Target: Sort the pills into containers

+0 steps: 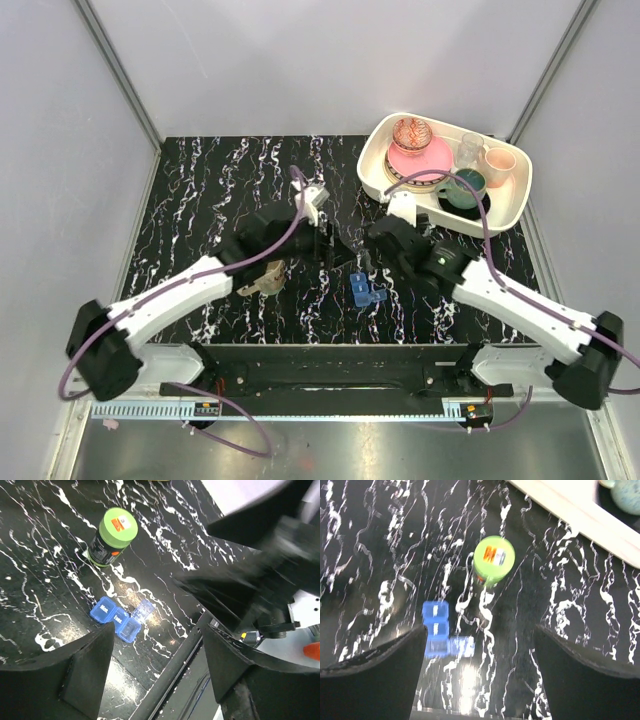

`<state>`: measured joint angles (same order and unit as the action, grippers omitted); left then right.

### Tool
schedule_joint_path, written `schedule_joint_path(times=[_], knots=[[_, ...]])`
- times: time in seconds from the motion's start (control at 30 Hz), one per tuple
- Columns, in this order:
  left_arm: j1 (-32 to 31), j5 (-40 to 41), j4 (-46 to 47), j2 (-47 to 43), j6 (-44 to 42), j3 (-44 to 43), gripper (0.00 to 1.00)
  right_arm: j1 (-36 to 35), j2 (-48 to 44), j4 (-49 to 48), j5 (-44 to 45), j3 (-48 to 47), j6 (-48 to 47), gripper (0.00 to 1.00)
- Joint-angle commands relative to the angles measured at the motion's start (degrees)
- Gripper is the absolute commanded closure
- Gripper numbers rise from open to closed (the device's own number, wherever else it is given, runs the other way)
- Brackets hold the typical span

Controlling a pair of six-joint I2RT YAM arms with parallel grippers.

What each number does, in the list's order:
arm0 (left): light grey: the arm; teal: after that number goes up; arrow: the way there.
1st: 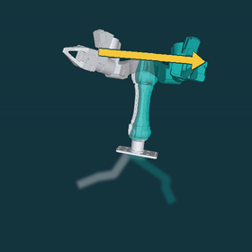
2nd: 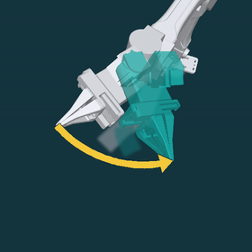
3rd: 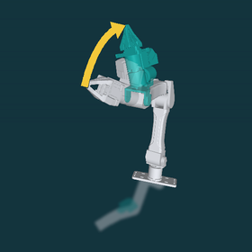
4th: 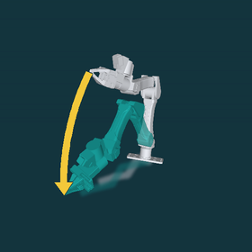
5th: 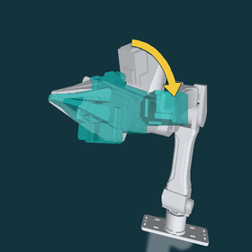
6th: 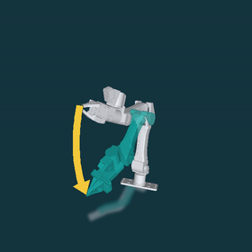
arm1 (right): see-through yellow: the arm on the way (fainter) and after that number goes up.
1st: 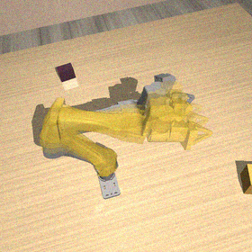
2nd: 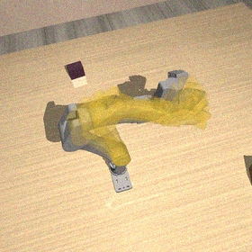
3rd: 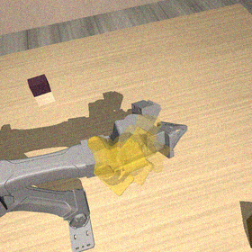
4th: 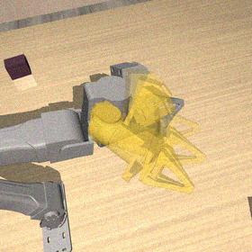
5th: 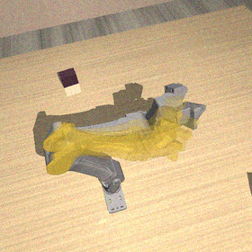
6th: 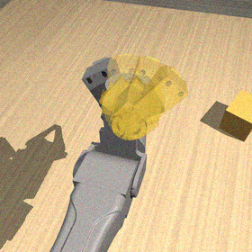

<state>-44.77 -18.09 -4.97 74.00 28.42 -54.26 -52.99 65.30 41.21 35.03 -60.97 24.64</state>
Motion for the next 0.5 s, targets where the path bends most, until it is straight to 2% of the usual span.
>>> schedule_joint_path(times=[0.0, 0.17, 0.27, 0.47], knots=[[-0.31, 7.44, -6.53, -7.35, -1.71, 0.03, 0.23, 9.62, 6.14, -0.34, -2.40, -6.61, 2.34, 0.08], [-0.66, 9.21, -6.63, -13.08, -0.48, 2.05, 0.18, 16.68, 11.69, -3.85, -10.31, -8.46, -0.55, 0.07], [-0.67, 9.39, -6.63, -15.02, -0.21, 2.41, 0.17, 17.92, 15.64, -5.70, -13.75, -9.51, -2.13, 0.07], [-0.67, 8.60, -7.07, -15.37, -0.13, 1.96, 0.17, 18.36, 22.32, -7.28, -15.07, -11.27, -3.64, 0.06]])
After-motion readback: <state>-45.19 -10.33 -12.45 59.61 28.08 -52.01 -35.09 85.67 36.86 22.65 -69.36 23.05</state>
